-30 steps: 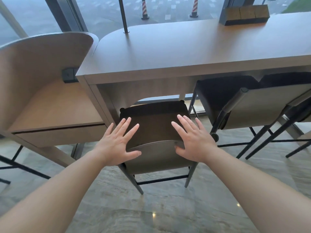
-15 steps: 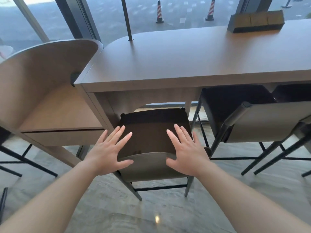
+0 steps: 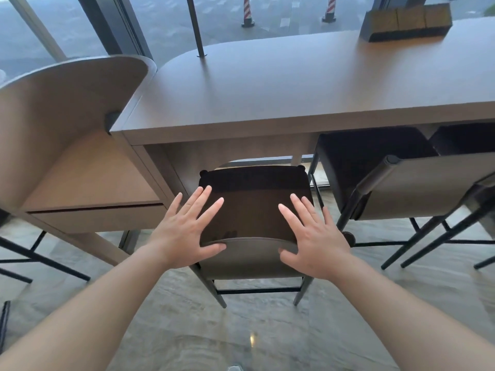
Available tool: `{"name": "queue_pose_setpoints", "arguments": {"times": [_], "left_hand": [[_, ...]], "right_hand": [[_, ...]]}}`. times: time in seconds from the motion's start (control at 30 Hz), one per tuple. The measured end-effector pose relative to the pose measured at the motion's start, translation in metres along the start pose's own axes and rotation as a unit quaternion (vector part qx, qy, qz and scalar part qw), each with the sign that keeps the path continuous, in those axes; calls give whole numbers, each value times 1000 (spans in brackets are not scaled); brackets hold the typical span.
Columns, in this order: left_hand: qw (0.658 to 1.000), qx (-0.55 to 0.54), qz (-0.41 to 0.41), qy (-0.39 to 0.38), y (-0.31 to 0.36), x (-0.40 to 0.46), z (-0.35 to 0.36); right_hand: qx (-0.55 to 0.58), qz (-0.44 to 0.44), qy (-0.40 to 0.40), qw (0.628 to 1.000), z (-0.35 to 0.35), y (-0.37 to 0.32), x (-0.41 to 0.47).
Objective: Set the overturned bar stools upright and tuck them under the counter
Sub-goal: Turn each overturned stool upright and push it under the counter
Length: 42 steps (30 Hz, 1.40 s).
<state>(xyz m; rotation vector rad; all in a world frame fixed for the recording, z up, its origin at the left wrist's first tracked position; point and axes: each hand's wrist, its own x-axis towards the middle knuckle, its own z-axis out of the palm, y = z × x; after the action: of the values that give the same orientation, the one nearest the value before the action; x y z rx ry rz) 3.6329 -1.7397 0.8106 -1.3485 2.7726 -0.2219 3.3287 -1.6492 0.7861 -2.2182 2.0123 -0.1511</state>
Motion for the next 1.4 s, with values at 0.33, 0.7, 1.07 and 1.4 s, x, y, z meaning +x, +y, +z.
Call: {"name": "queue_pose_setpoints", "arguments": {"times": [0.33, 0.7, 1.07, 1.4], "left_hand": [[997, 20, 79, 17, -4, 58, -11], [995, 15, 97, 1, -35, 72, 3], [993, -53, 101, -40, -65, 70, 16], [993, -89, 55, -58, -67, 68, 16]], "right_hand": [[-10, 45, -7, 999, -5, 16, -2], [-11, 51, -30, 998, -3, -4, 15], [-34, 41, -22, 998, 3, -27, 29], [-97, 23, 42, 994, 2, -36, 29]]}}
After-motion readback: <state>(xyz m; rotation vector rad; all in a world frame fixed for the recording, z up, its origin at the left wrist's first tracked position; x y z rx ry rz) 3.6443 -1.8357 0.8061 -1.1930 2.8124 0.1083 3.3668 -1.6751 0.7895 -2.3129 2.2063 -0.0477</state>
